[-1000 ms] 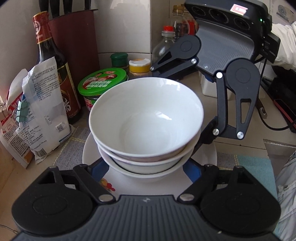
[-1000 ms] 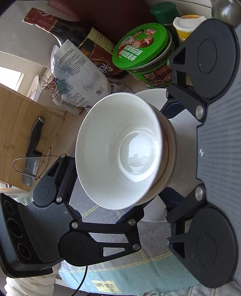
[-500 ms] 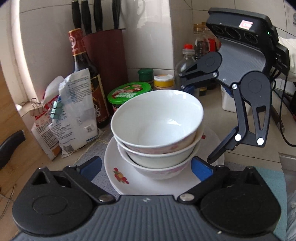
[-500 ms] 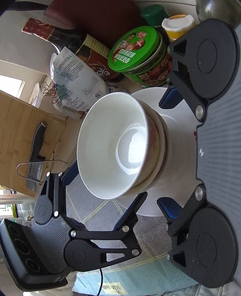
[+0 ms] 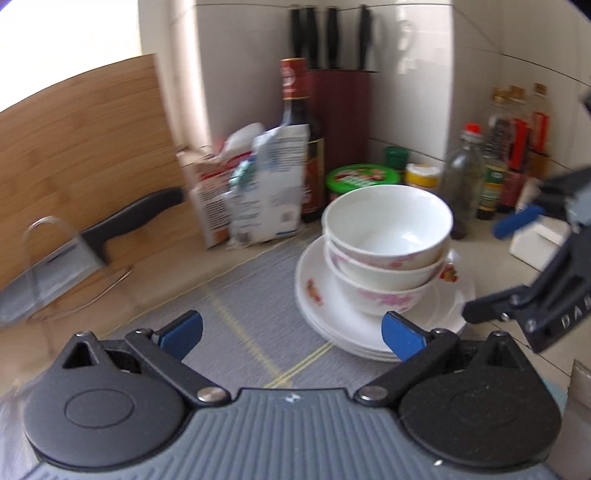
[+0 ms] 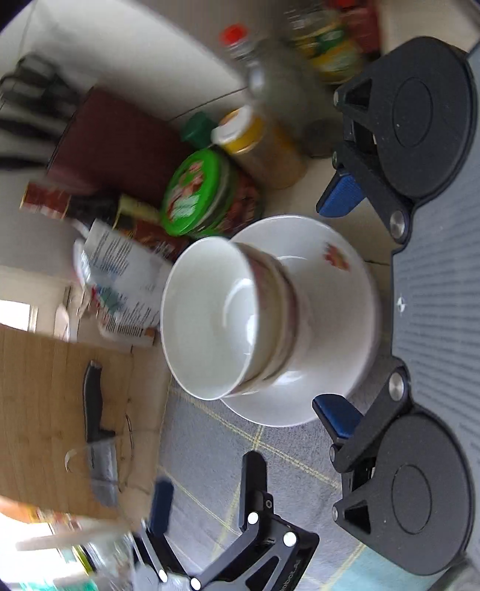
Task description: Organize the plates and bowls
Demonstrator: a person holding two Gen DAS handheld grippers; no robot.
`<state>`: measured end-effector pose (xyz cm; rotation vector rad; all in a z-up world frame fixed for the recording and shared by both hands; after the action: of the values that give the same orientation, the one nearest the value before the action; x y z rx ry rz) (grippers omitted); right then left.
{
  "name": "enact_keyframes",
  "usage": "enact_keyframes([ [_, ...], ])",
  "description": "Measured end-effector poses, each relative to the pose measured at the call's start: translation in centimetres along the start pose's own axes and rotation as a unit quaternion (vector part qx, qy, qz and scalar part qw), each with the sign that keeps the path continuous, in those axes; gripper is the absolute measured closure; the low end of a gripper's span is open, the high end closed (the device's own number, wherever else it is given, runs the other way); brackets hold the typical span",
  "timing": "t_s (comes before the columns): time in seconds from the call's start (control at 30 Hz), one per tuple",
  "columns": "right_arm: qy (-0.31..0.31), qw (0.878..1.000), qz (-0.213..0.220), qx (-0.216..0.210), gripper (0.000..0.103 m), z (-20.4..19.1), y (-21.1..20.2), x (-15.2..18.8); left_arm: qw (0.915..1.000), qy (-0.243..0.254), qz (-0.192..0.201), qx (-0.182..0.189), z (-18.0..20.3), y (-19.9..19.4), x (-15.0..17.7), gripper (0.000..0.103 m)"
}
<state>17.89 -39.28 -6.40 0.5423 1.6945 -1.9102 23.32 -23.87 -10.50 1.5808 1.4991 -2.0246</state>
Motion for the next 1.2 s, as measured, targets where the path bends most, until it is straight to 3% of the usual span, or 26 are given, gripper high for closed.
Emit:
enact_keyframes([
  [0.2,0.14,0.989,-0.013,0.048,0.0,-1.8,-3.1,2.4,0.9992,-0.032,-0.011,-0.022,0.1,-3.8,0.6,0.001],
  [0.33,0.184,0.981,-0.004,0.068,0.0,-3.1,-5.4,3.0,0.9988,-0.044,-0.015,-0.017,0.2,-5.8,0.7,0.001],
  [0.8,0.23,0.971,0.029,0.062,0.0,-5.0,-8.1,2.8,0.9985,-0.046,-0.001,-0.029,-0.3,-8.9,0.1,0.001],
  [1.2,0.223,0.973,0.024,0.058,0.0,-5.4,-7.6,2.3,0.9989,-0.04,-0.006,-0.025,-0.6,-8.8,-0.2,0.001],
])
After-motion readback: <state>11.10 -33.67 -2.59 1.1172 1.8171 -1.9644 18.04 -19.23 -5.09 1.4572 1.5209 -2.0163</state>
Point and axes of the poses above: each gripper's, at about its wrist camera, not at the fingertips, and y roughly the way its jaws point, z to its right, x to its underside, the point moved 4 cm from there along y, roughly the way its jaws point, and after that the axes turned 3 degrees about z, right-handed, at the moved point
